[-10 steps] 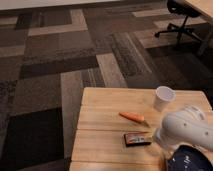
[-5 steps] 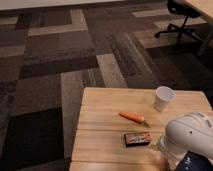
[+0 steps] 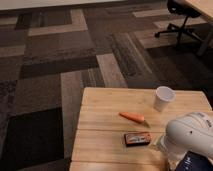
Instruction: Push the ceramic bowl across the table
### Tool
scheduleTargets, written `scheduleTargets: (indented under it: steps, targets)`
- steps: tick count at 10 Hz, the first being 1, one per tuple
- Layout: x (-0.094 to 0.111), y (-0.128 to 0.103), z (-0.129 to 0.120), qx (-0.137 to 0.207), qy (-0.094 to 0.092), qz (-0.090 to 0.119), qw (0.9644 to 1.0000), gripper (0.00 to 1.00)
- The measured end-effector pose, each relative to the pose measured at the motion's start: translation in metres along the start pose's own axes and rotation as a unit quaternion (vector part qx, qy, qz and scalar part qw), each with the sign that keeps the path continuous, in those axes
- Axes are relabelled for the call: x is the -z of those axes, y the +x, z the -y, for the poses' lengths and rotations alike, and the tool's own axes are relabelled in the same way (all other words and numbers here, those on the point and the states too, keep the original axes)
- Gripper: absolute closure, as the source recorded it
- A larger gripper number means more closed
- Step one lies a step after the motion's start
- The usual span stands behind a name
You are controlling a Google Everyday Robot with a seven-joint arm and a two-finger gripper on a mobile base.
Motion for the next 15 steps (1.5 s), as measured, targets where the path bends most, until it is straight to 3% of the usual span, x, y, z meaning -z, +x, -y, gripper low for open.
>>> scheduleTargets:
  steps: [3, 6, 9, 11, 13, 15]
  targets:
    - [0.013, -0.035, -0.011, 0.001, -0.01, 0.024, 0.9996, 0.35]
    - [0.004, -0.079, -0.043, 0.022, -0.058, 0.046, 0.997, 0.35]
    - [-0.015, -0.083, -0.054, 0.033, -0.081, 0.044, 0.9952, 0.35]
    - [-0.036, -0.084, -0.043, 0.027, -0.085, 0.033, 0.9954, 0.35]
    - [-0.043, -0.083, -0.024, 0.013, -0.084, 0.03, 0.9959, 0.35]
    - [-0.043, -0.067, 0.024, -0.021, -0.071, 0.028, 0.9969, 0.35]
